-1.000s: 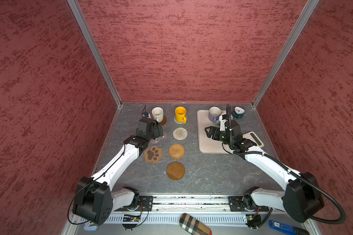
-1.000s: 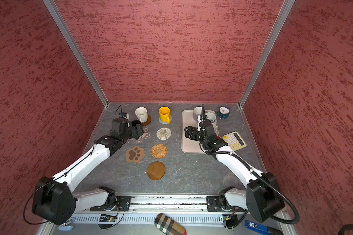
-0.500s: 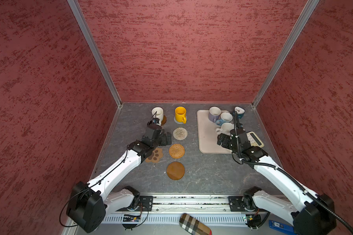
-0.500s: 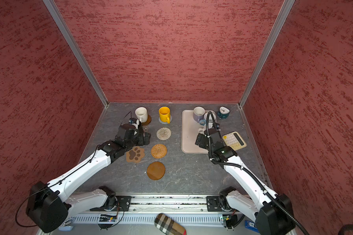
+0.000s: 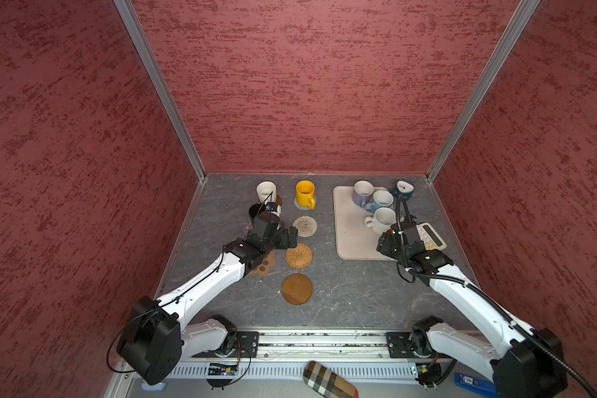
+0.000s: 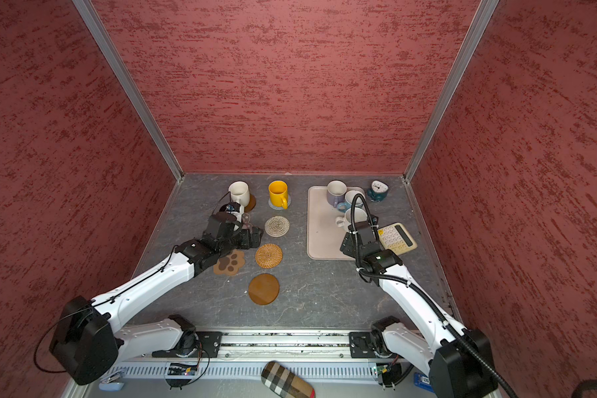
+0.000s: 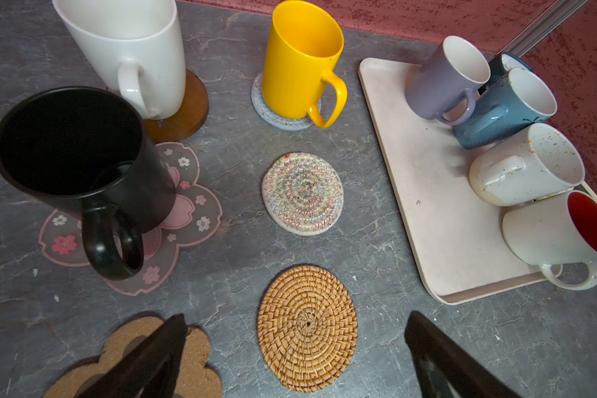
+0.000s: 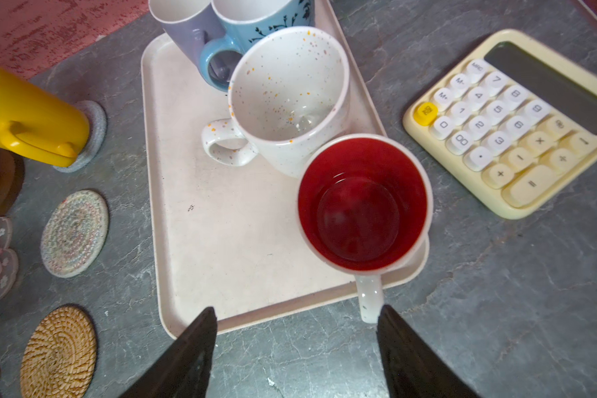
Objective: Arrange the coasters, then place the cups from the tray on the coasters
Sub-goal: 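Draw the left gripper back while the right gripper descends into the red-lined mug, then grip the rim of the red-lined white mug with the right gripper and lift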
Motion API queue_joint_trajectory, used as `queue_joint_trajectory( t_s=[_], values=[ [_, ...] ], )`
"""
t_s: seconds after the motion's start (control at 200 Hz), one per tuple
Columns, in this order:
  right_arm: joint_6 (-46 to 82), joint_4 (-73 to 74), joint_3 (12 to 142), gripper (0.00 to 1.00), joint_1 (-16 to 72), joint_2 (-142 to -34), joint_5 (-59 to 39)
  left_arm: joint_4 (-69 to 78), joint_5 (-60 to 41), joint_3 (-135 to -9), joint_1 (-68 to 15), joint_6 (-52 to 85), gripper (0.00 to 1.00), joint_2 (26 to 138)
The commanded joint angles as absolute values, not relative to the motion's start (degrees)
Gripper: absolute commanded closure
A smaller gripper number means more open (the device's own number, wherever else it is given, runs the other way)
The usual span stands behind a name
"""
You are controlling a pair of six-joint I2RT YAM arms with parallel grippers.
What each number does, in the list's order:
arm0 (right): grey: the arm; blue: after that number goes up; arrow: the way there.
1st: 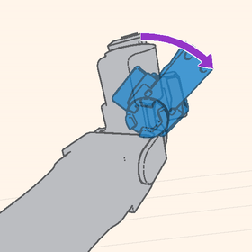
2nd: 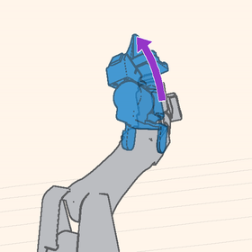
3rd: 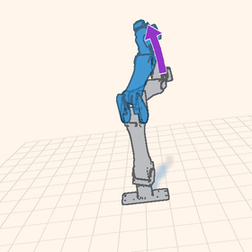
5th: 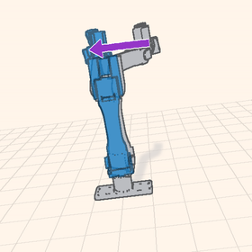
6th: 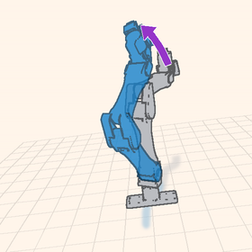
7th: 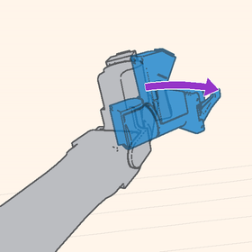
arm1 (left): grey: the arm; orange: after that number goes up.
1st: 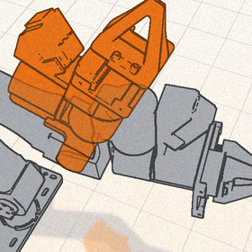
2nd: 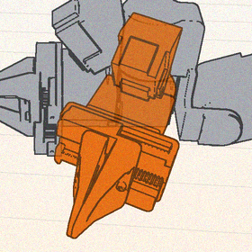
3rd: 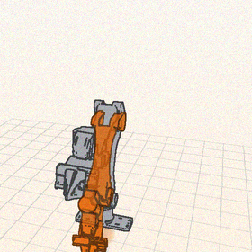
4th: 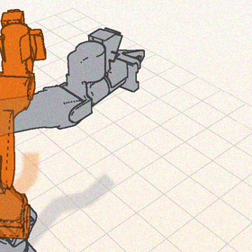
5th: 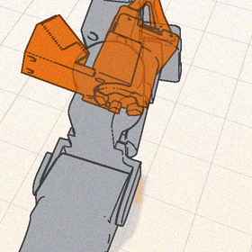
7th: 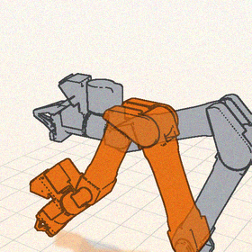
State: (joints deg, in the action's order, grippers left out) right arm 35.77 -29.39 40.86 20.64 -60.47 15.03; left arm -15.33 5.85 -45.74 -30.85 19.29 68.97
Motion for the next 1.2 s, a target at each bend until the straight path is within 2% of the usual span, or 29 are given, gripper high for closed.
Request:
queue_joint_trajectory(
  t_s=[0.0,0.276,0.576,1.197],
  values=[
    [35.6,-28.5,40.5,0.26,19.8,-61.8,16.2,-13.1,5.8,-44.7,-31.1,19.3,0.0,69.5],
    [36.8,-28.1,39.3,0.21,18.3,-64.9,18.4,-11.3,6.1,-44.2,-31.0,19.2,0.0,71.4],
    [36.4,-24.5,37.4,0.22,17.3,-68.1,16.6,-9.8,5.6,-44.8,-30.8,18.9,0.0,74.5],
    [33.7,-18.9,38.1,0.41,16.3,-76.9,17.2,-8.8,5.6,-44.5,-30.3,19.1,0.0,74.9]
  ],
)
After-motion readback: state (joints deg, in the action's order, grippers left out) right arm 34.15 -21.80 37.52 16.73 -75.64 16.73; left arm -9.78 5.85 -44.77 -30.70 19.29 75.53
